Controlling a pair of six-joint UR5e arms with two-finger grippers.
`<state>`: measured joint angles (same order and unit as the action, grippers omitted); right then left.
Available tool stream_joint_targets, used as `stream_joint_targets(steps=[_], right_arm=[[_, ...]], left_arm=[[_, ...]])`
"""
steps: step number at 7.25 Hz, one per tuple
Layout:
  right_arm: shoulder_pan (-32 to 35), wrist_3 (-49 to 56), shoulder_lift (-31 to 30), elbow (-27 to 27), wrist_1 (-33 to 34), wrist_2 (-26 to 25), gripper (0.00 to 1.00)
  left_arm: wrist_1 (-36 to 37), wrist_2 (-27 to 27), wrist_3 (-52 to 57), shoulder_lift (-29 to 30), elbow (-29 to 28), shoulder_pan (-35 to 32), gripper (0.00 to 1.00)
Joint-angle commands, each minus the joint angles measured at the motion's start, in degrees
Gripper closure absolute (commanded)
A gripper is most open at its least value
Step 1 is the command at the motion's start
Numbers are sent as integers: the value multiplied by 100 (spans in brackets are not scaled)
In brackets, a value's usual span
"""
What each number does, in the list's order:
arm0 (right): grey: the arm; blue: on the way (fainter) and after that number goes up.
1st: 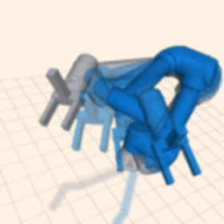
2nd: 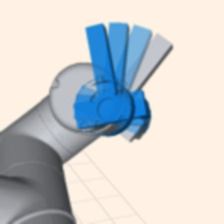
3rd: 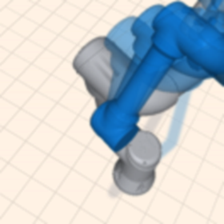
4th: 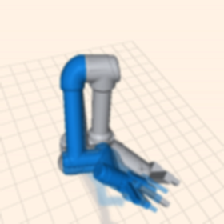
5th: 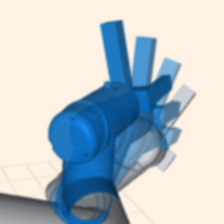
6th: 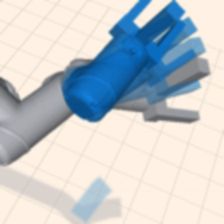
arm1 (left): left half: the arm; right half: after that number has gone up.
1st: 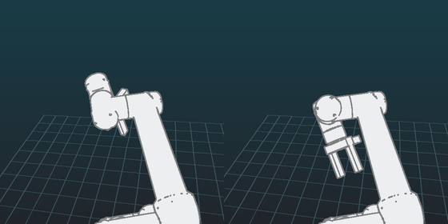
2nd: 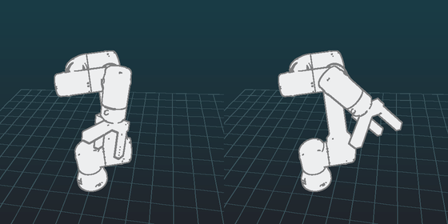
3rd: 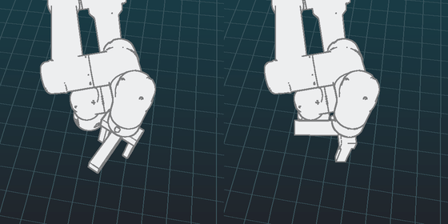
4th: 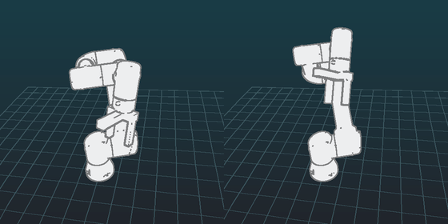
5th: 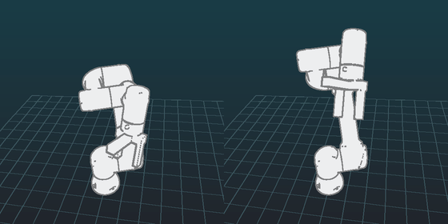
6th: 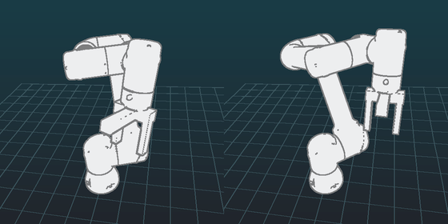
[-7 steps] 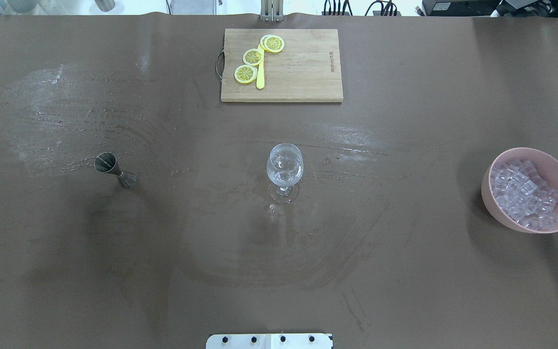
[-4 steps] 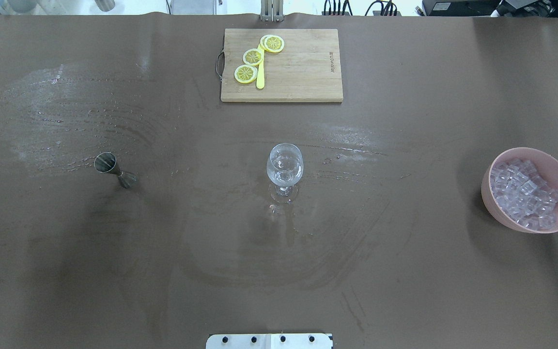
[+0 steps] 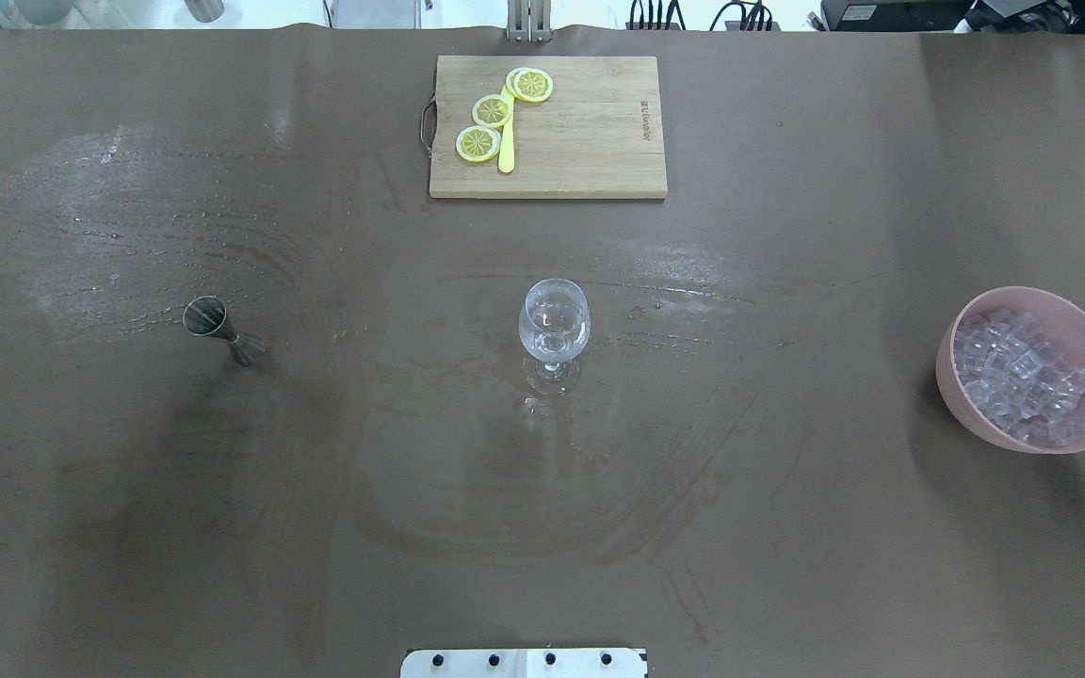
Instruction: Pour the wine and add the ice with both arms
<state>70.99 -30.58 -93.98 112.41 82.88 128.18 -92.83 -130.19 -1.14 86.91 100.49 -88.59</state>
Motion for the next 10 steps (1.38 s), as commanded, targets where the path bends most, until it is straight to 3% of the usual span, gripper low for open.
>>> stream_joint_targets(steps=[1, 3, 4, 5, 8, 10], right_arm=[[-638, -949, -600, -122, -1321, -452, 1], [-970, -1560, -780, -194, -1818, -600, 4], [-1356, -1991, -788, -194, -2072, -1019, 5], [-1542, -2274, -754, -211, -2187, -1076, 8], [-1711, -2259, -806, -229, -2206, -1208, 25], [-1763, -2224, -867, -246, -2197, -1217, 29]], left_arm=[[-7, 3, 0, 2, 23, 0, 1], [-16, -6, 9, 2, 23, 0, 1], [-16, -6, 9, 2, 23, 9, 1], [-16, -6, 0, 2, 23, 9, 1], [-25, -6, 9, 2, 23, 17, 1], [-25, -6, 9, 2, 23, 17, 1]])
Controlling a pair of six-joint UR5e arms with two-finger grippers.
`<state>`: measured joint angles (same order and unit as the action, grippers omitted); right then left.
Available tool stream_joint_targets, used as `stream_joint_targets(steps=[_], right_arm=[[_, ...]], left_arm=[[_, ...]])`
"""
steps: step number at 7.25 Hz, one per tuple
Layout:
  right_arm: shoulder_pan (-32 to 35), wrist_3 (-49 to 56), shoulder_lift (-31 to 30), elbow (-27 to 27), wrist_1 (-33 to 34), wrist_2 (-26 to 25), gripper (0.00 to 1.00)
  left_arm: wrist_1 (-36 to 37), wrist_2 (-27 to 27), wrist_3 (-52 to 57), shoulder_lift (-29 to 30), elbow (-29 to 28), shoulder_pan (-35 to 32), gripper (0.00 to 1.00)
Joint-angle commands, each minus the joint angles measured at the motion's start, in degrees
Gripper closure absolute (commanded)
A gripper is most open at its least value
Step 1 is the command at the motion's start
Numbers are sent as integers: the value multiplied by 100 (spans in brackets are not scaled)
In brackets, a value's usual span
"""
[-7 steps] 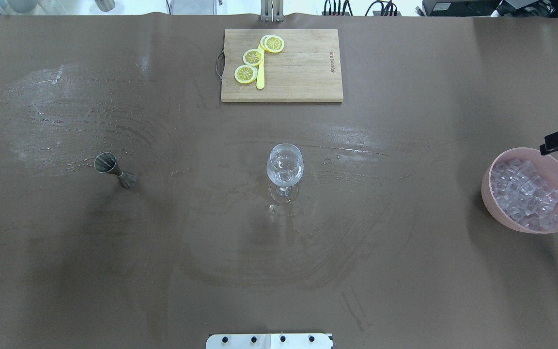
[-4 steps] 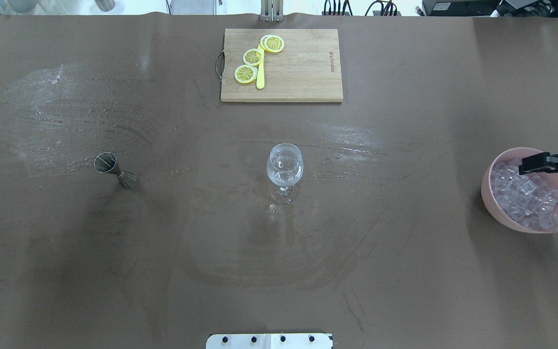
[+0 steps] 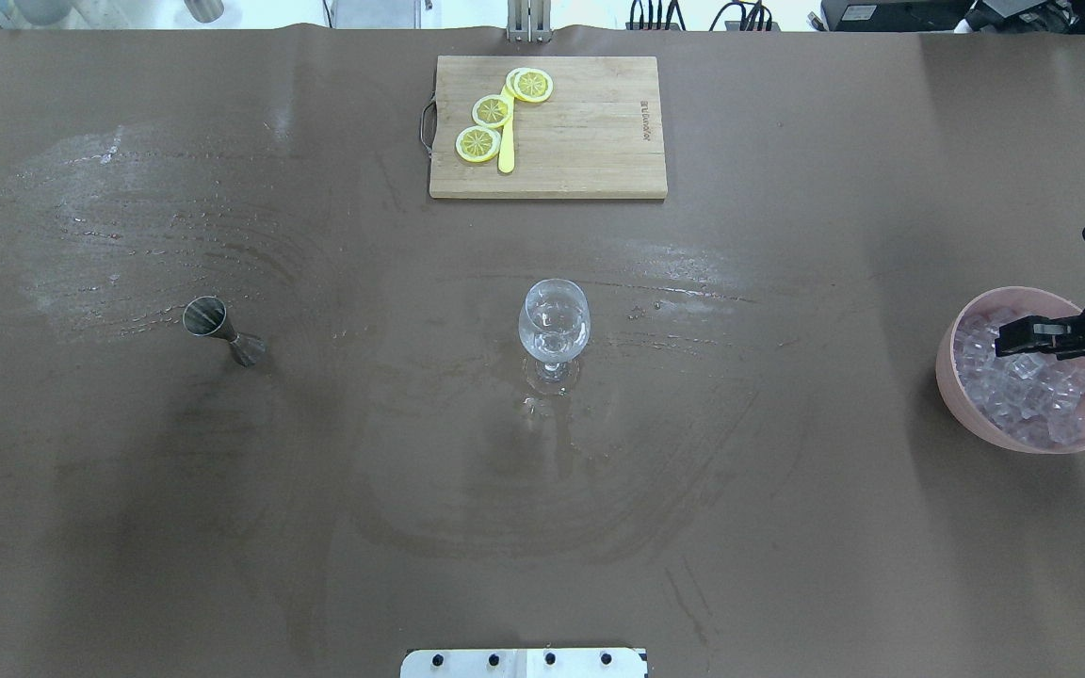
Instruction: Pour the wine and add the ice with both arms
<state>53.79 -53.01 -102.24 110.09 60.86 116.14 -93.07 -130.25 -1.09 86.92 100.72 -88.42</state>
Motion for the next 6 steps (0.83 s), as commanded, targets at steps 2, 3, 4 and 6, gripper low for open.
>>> stream_joint_targets(steps=[2, 3, 4, 6], right_arm=[[-131, 19, -111, -32, 5, -118, 34], [-132, 19, -147, -40, 5, -118, 36], [-184, 19, -182, -40, 5, -205, 36], [-228, 19, -191, -67, 5, -215, 45]], left_arm=[[0, -9, -5, 9, 0, 0, 1], [-9, -17, 4, 9, 0, 0, 1], [0, -18, 4, 17, 0, 0, 1], [-9, -18, 4, 18, 0, 0, 1]])
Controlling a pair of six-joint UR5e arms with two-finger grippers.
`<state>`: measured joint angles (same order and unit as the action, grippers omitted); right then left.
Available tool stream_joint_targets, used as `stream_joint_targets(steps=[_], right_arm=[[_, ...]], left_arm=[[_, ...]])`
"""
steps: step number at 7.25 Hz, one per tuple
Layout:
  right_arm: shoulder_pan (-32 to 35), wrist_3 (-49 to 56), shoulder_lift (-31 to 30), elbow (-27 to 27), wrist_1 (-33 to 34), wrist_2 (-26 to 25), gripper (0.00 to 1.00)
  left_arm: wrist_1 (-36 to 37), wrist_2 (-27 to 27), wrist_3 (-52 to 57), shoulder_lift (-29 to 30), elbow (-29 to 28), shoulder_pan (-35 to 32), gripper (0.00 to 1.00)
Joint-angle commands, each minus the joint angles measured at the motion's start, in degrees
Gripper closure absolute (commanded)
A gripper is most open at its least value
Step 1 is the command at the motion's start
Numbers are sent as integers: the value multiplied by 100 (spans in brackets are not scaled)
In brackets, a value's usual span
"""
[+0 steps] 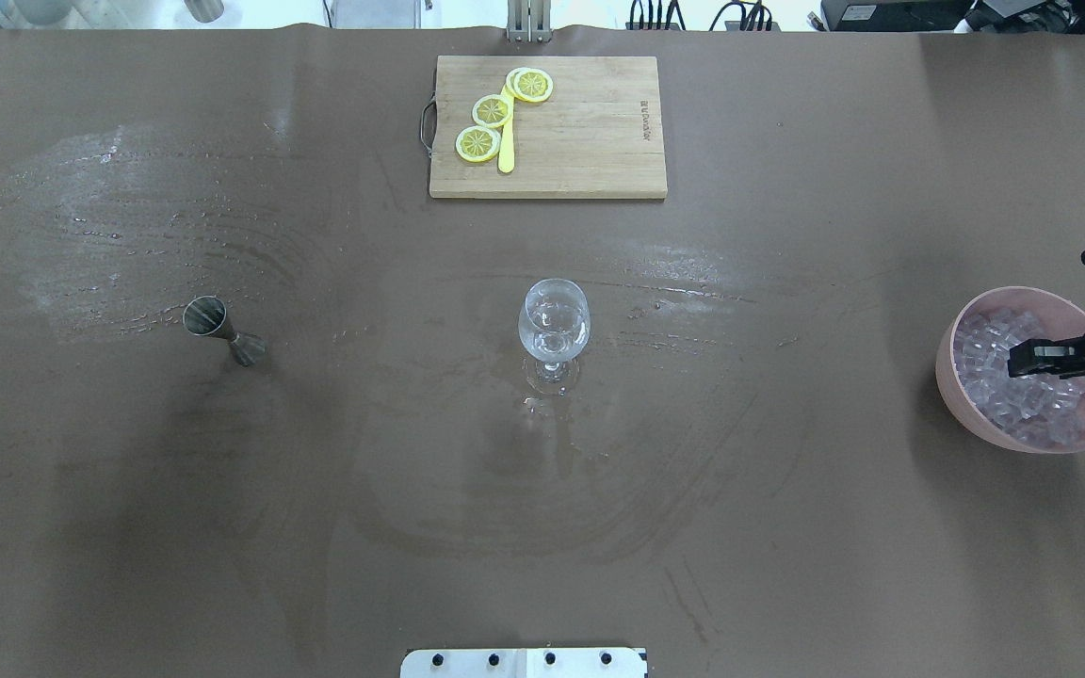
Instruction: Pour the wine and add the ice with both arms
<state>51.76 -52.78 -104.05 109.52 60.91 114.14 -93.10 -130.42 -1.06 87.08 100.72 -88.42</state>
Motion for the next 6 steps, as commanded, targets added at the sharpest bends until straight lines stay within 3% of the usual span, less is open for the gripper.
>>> stream_joint_targets(steps=[1, 2, 5, 6], right_arm=[[-35, -4, -10, -9, 0, -15, 52], [-44, 5, -1, -9, 0, -15, 59], [-44, 14, 8, 17, 0, -6, 100], [-26, 14, 25, 78, 0, 38, 100]], left_arm=[[-6, -1, 0, 2, 0, 0, 1], [-6, -9, 0, 2, 0, 0, 1], [-6, -9, -8, 2, 0, 0, 1], [-6, -9, -8, 2, 0, 0, 1]])
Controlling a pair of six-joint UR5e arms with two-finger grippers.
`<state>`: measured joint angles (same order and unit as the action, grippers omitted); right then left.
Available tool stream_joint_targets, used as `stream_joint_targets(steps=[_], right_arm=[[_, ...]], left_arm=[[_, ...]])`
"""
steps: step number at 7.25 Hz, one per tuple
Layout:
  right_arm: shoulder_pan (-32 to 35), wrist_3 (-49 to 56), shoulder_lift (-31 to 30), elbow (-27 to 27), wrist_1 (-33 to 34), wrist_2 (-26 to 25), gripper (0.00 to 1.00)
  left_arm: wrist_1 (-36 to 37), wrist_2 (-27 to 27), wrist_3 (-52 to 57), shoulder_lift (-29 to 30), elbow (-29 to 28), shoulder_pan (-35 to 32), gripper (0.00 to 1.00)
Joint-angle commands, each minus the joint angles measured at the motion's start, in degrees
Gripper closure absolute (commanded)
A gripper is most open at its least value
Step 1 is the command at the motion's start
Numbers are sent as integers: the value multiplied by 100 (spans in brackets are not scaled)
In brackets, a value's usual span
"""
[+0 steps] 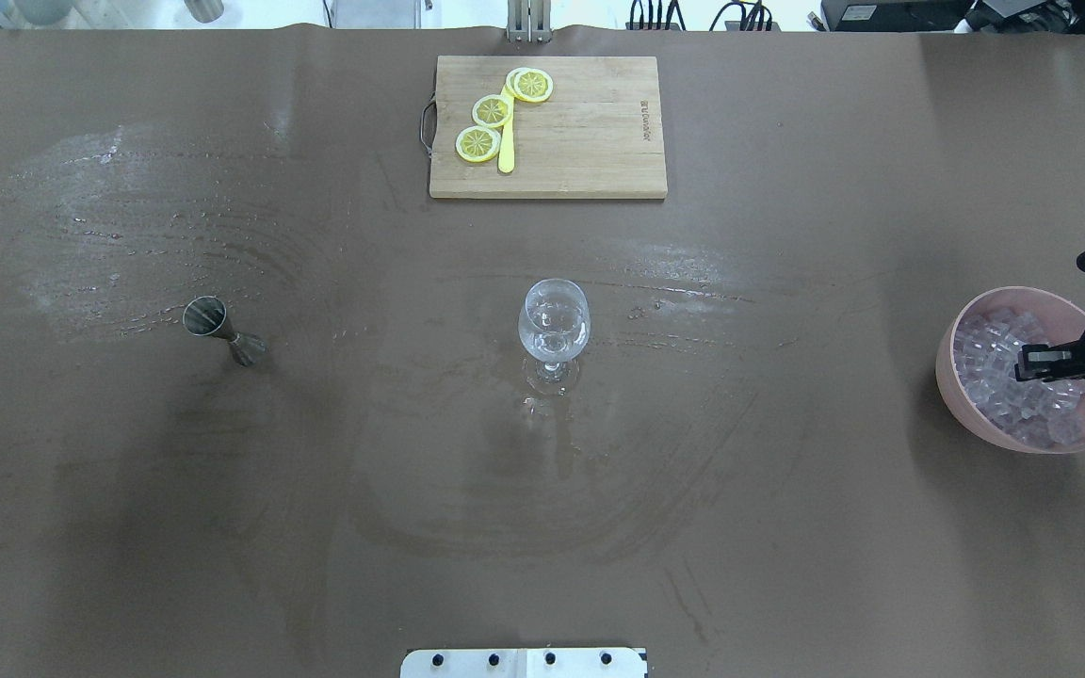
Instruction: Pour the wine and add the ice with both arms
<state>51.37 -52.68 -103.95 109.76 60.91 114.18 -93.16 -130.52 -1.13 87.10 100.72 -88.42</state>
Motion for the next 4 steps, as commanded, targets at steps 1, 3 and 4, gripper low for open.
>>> stream_joint_targets(steps=[1, 3, 4], right_arm=[[13, 3, 50, 219, 0, 86, 100], [187, 3, 294, 579, 9, 104, 100], [250, -93, 671, 686, 61, 70, 100]], left_arm=[[9, 0, -1, 0, 0, 0, 1], [0, -9, 8, 0, -9, 0, 1], [9, -9, -1, 0, -9, 0, 1]])
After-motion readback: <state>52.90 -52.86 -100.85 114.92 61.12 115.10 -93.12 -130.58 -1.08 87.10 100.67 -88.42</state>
